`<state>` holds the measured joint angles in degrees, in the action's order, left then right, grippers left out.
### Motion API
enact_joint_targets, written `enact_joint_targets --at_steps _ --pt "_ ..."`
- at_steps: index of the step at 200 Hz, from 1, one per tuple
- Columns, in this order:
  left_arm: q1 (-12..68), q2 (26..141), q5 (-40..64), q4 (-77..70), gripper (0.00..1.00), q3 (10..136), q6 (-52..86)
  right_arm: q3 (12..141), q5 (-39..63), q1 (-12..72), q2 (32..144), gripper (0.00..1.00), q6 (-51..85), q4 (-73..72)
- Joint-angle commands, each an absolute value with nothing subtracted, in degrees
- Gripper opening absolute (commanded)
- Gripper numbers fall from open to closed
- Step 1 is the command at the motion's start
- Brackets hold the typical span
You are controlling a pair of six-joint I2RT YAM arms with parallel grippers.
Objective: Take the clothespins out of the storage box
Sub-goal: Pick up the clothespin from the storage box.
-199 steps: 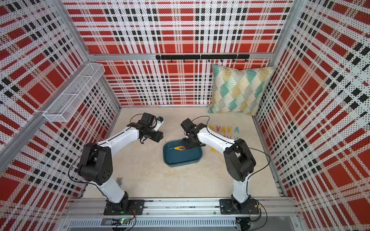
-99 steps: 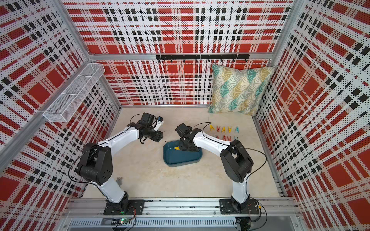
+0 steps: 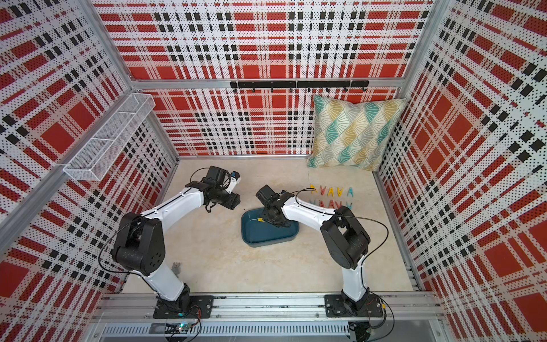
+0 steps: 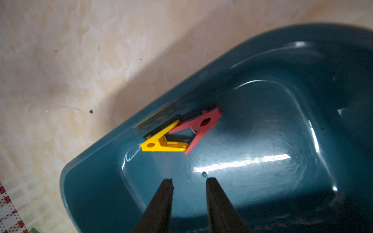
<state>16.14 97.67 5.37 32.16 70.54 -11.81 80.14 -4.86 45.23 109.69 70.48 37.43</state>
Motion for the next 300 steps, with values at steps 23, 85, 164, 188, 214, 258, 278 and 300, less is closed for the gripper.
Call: enact_joint_targets --at_steps 23,85,164,188,214,258,278,300 --pt "15.5 95.0 6.2 31.9 0.63 71.7 -11.6 80.7 -5.3 44.1 111.6 0.34 73.8 36.5" --pt "15.4 95.2 6.4 31.9 0.63 71.8 -11.6 82.8 -3.8 43.9 115.2 0.33 73.6 36.3" --pt "15.1 95.0 6.8 31.9 0.63 71.6 -11.6 82.8 -4.0 43.1 116.6 0.32 73.5 35.6" --pt "15.1 95.0 6.8 31.9 0.63 71.7 -11.7 83.1 -3.9 42.8 117.3 0.32 73.4 35.6" --pt "15.2 94.9 6.8 31.9 0.63 71.7 -11.7 83.2 -3.7 42.5 118.0 0.32 73.5 35.5" --pt "15.0 94.7 6.8 32.0 0.63 71.6 -11.8 83.2 -3.4 42.4 118.7 0.3 73.6 35.4" --pt "15.0 94.7 6.8 32.0 0.63 71.7 -11.7 83.0 -3.1 42.3 118.9 0.26 73.6 35.3" --pt "15.0 94.7 6.9 32.0 0.63 71.7 -11.7 82.9 -2.9 42.3 119.0 0.22 73.6 35.5"
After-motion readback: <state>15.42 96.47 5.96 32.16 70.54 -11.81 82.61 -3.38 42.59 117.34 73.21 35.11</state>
